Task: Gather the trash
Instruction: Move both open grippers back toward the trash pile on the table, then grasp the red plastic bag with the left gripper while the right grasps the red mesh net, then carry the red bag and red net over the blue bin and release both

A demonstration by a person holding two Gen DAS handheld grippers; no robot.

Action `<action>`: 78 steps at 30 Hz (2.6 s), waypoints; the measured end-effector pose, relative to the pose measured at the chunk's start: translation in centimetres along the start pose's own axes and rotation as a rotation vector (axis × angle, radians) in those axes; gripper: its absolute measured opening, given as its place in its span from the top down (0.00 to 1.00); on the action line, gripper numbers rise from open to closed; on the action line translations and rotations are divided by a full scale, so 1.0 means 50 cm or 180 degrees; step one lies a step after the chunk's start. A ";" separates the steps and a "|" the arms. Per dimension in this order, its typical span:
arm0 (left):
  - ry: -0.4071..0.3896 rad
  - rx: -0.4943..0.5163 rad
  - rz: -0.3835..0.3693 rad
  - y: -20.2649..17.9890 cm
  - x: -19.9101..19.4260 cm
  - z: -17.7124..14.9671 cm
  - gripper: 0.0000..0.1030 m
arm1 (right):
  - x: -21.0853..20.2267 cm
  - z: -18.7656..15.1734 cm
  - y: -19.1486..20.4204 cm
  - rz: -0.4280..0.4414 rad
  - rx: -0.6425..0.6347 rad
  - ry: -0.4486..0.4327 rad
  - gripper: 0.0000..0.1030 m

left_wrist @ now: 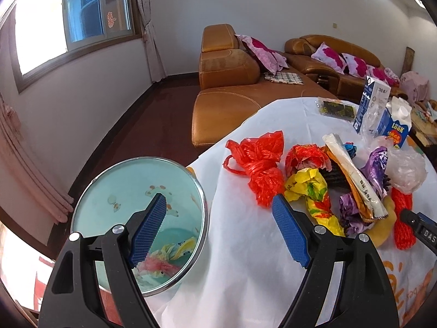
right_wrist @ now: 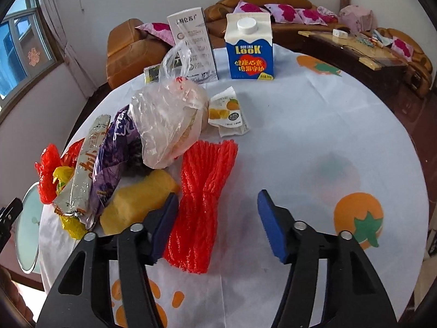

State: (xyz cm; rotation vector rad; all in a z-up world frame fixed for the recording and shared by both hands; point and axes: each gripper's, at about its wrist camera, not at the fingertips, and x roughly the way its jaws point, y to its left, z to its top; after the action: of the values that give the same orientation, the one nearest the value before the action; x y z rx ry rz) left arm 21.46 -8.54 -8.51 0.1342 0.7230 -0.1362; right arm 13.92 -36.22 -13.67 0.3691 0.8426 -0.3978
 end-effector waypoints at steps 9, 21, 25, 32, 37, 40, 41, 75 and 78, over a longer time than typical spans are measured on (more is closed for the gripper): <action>0.0046 0.0048 0.0051 -0.029 0.040 0.019 0.24 | -0.023 -0.008 -0.028 -0.0013 0.0231 -0.0194 0.78; 0.0174 -0.0324 -0.0240 -0.054 0.112 0.063 0.25 | -0.012 -0.009 -0.045 0.0079 0.0368 -0.0117 0.76; 0.0294 -0.0291 -0.0171 -0.076 0.147 0.065 0.32 | -0.008 -0.010 -0.048 0.0119 0.0395 -0.0087 0.74; 0.0424 -0.0392 -0.0301 -0.065 0.171 0.053 0.72 | -0.003 -0.010 -0.048 0.0143 0.0404 -0.0056 0.73; 0.0278 -0.0278 -0.0298 -0.059 0.131 0.051 0.74 | -0.001 -0.008 -0.048 0.0157 0.0421 -0.0060 0.73; 0.0181 -0.0197 -0.0313 -0.047 0.087 0.044 0.74 | -0.010 -0.010 -0.049 0.0166 0.0445 -0.0121 0.75; 0.0160 -0.0181 -0.0318 -0.039 0.070 0.039 0.73 | -0.015 -0.011 -0.050 0.0164 0.0451 -0.0147 0.77; 0.0004 -0.0563 0.0161 0.227 -0.087 -0.065 0.73 | -0.178 -0.069 0.211 0.0600 -0.0533 -0.0581 0.79; 0.0020 -0.0599 0.0222 0.246 -0.086 -0.071 0.73 | -0.175 -0.070 0.247 0.0680 -0.0626 -0.0557 0.79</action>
State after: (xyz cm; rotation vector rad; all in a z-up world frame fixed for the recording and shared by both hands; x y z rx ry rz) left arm 18.05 4.51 -7.35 -0.0199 0.7327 -0.0006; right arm 12.30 -22.26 -7.09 0.2346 0.6569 -0.1441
